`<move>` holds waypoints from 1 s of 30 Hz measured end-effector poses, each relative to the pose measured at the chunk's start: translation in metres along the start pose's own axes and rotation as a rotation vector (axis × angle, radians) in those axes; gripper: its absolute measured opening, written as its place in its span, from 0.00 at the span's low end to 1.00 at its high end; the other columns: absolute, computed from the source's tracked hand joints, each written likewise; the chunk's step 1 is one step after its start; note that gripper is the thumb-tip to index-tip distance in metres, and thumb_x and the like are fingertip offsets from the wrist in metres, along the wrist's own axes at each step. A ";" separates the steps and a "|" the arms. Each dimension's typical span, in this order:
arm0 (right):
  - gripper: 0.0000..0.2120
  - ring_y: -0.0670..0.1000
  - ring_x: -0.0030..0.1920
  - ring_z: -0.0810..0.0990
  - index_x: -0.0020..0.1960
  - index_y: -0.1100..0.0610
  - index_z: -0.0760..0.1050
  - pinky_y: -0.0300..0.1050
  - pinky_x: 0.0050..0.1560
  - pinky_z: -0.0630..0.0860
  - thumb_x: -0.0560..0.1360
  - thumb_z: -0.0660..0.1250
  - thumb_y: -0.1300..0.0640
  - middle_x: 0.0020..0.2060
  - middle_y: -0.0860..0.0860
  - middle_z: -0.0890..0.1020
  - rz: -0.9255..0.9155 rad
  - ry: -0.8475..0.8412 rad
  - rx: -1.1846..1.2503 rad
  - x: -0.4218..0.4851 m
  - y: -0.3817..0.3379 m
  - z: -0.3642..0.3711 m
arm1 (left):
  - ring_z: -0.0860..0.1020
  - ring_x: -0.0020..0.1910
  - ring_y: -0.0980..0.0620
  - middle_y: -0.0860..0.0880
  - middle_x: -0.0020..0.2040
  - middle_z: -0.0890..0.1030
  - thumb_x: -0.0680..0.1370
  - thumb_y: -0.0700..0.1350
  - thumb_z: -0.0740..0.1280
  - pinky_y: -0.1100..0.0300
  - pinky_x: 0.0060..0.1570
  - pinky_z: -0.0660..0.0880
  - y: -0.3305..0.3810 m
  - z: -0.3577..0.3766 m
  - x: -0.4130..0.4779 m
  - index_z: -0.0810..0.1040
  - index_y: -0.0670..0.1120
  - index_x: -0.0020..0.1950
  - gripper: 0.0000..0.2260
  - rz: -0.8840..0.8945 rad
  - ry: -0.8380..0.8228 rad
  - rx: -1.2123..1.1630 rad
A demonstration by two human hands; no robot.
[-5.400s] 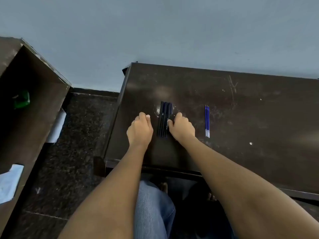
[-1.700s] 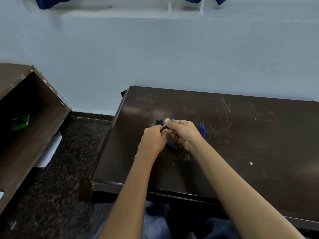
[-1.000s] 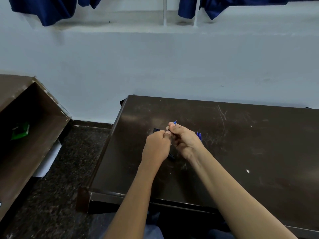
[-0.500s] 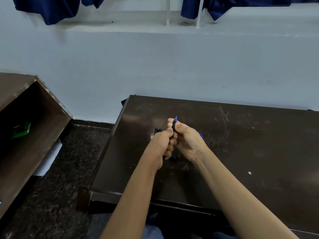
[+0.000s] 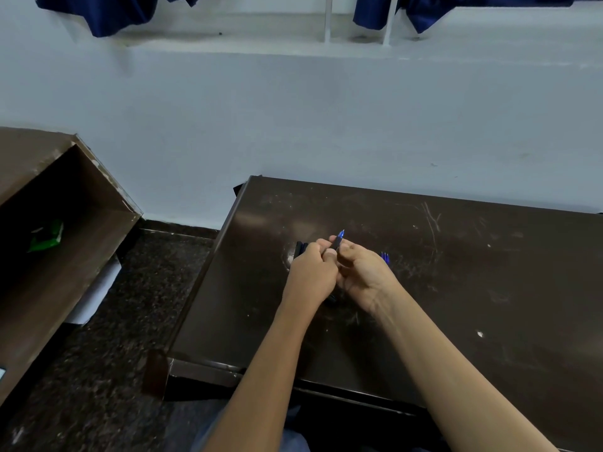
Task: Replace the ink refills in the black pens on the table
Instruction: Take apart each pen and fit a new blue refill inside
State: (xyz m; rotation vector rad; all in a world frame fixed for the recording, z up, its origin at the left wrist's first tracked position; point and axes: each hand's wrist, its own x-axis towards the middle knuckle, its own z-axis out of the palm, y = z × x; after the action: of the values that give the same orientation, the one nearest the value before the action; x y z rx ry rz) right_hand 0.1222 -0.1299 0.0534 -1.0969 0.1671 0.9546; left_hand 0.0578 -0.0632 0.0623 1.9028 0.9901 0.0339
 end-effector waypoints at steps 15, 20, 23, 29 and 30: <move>0.05 0.48 0.32 0.81 0.43 0.59 0.78 0.41 0.30 0.80 0.77 0.66 0.60 0.34 0.53 0.82 0.029 -0.036 -0.065 0.000 -0.005 -0.005 | 0.75 0.39 0.52 0.47 0.47 0.78 0.81 0.48 0.53 0.57 0.40 0.71 -0.005 -0.004 0.006 0.76 0.44 0.53 0.14 -0.045 0.003 0.010; 0.04 0.46 0.28 0.79 0.47 0.62 0.75 0.36 0.30 0.78 0.77 0.62 0.68 0.35 0.55 0.78 0.010 -0.012 -0.121 0.004 -0.002 -0.008 | 0.79 0.46 0.44 0.43 0.52 0.82 0.81 0.49 0.54 0.47 0.51 0.76 -0.005 -0.008 0.005 0.76 0.44 0.57 0.15 -0.081 -0.042 -0.056; 0.09 0.47 0.33 0.81 0.48 0.60 0.76 0.35 0.30 0.77 0.79 0.57 0.68 0.38 0.53 0.80 0.008 -0.003 -0.094 0.005 -0.003 -0.008 | 0.76 0.38 0.54 0.44 0.50 0.83 0.81 0.48 0.55 0.56 0.43 0.74 -0.009 -0.010 0.008 0.77 0.44 0.56 0.14 -0.082 -0.010 -0.088; 0.03 0.44 0.28 0.80 0.42 0.59 0.77 0.34 0.31 0.77 0.74 0.69 0.62 0.35 0.53 0.80 -0.030 -0.048 -0.110 0.006 0.004 -0.009 | 0.78 0.36 0.58 0.49 0.44 0.84 0.79 0.47 0.61 0.67 0.32 0.70 -0.014 -0.012 0.008 0.78 0.46 0.51 0.08 -0.055 -0.033 -0.125; 0.02 0.43 0.29 0.80 0.43 0.59 0.77 0.33 0.31 0.76 0.74 0.69 0.63 0.35 0.53 0.80 -0.027 -0.032 -0.112 0.006 0.005 -0.009 | 0.78 0.36 0.58 0.49 0.44 0.84 0.79 0.48 0.63 0.67 0.30 0.69 -0.015 -0.012 0.007 0.78 0.47 0.51 0.07 -0.055 -0.036 -0.120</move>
State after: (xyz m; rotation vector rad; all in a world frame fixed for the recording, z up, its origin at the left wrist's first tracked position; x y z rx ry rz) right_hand 0.1256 -0.1330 0.0423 -1.1828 0.0735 0.9663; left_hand 0.0485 -0.0465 0.0554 1.7604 0.9933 0.0266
